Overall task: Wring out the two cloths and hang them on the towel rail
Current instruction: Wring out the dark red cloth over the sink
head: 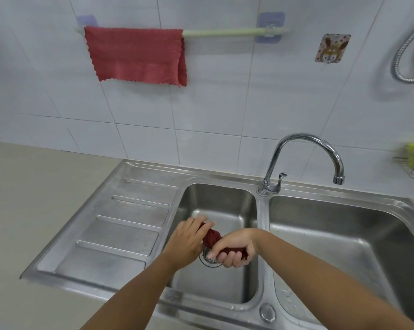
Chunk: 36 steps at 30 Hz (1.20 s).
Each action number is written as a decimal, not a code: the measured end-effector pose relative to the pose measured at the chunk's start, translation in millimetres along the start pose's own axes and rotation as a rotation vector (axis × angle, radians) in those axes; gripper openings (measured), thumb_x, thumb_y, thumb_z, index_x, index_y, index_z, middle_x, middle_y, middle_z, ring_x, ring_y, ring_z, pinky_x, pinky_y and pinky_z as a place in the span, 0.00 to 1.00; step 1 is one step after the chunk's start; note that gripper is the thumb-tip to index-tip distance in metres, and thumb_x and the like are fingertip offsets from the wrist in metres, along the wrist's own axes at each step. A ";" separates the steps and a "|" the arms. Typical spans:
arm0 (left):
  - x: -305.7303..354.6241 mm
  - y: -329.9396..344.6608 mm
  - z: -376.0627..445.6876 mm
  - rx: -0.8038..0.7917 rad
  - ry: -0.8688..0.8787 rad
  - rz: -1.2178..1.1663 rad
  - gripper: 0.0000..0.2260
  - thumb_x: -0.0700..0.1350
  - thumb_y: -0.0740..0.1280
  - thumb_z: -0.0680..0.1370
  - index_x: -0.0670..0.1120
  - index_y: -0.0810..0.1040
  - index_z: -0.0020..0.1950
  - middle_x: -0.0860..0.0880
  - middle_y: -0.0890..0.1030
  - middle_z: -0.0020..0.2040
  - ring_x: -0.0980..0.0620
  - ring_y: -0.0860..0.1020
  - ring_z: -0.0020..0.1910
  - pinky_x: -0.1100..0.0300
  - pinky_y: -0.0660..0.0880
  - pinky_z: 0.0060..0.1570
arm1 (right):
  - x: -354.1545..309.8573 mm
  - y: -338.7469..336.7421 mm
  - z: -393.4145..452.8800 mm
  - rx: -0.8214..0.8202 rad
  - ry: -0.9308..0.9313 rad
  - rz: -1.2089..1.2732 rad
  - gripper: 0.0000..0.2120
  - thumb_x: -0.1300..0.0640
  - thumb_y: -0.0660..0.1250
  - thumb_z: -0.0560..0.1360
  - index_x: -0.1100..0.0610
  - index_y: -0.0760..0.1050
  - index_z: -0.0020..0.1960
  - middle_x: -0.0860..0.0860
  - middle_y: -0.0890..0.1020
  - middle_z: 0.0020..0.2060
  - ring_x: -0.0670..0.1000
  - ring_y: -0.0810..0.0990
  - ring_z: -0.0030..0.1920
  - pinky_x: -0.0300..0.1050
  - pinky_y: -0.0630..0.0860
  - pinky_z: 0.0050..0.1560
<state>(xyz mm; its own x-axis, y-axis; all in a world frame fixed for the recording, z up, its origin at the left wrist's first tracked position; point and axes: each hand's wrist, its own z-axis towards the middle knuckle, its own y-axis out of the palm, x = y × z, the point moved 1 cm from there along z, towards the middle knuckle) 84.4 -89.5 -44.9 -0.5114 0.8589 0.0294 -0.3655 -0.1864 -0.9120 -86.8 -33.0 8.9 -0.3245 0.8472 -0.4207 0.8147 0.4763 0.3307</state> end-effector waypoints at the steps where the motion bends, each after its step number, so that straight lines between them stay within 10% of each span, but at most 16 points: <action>1: -1.7 1.0 2.1 -0.015 -0.001 -0.007 0.18 0.46 0.70 0.70 0.50 0.74 0.59 0.52 0.78 0.51 0.52 0.75 0.45 0.60 0.73 0.40 | 0.0 1.6 1.6 0.008 0.000 -0.015 0.19 0.54 0.61 0.80 0.54 0.67 0.30 0.45 0.69 0.20 0.42 0.64 0.17 0.30 0.62 0.16; 9: 0.4 -12.7 25.2 -0.555 -0.196 -0.104 0.07 0.49 0.64 0.74 0.46 0.73 0.45 0.46 0.81 0.39 0.46 0.77 0.36 0.54 0.75 0.37 | 6.5 -1.9 15.7 0.282 -0.102 -0.181 0.13 0.58 0.68 0.73 0.53 0.67 0.32 0.47 0.68 0.25 0.43 0.63 0.21 0.33 0.60 0.19; 19: 26.2 -10.2 33.1 -1.031 -0.624 -0.778 0.12 0.47 0.70 0.66 0.47 0.70 0.26 0.50 0.70 0.25 0.47 0.67 0.29 0.60 0.63 0.30 | 7.5 -7.4 15.0 0.915 -0.187 -1.375 0.10 0.51 0.62 0.72 0.55 0.76 0.39 0.49 0.75 0.31 0.54 0.76 0.35 0.42 0.69 0.31; 27: 27.7 -12.2 29.6 -1.096 -0.914 -1.400 0.17 0.44 0.63 0.74 0.51 0.62 0.27 0.56 0.62 0.20 0.58 0.56 0.17 0.66 0.50 0.18 | -6.3 -16.9 2.0 1.097 -0.407 -1.568 0.07 0.53 0.61 0.75 0.54 0.77 0.46 0.53 0.83 0.39 0.58 0.80 0.39 0.47 0.73 0.36; 36: 22.9 -15.6 29.2 -1.035 -0.979 -1.321 0.15 0.48 0.68 0.74 0.52 0.68 0.29 0.56 0.64 0.22 0.59 0.57 0.19 0.67 0.50 0.19 | -4.1 -21.5 1.8 1.146 -0.597 -1.543 0.09 0.49 0.62 0.76 0.54 0.72 0.50 0.51 0.80 0.43 0.55 0.80 0.43 0.46 0.68 0.34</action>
<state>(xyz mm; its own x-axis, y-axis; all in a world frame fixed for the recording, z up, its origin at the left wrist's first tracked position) 55.7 -80.8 -18.1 -0.6637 -0.3892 0.6388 -0.4818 0.8756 0.0328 -102.2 -47.1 1.9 -0.9432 -0.3314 -0.0237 0.0107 0.0409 -0.9991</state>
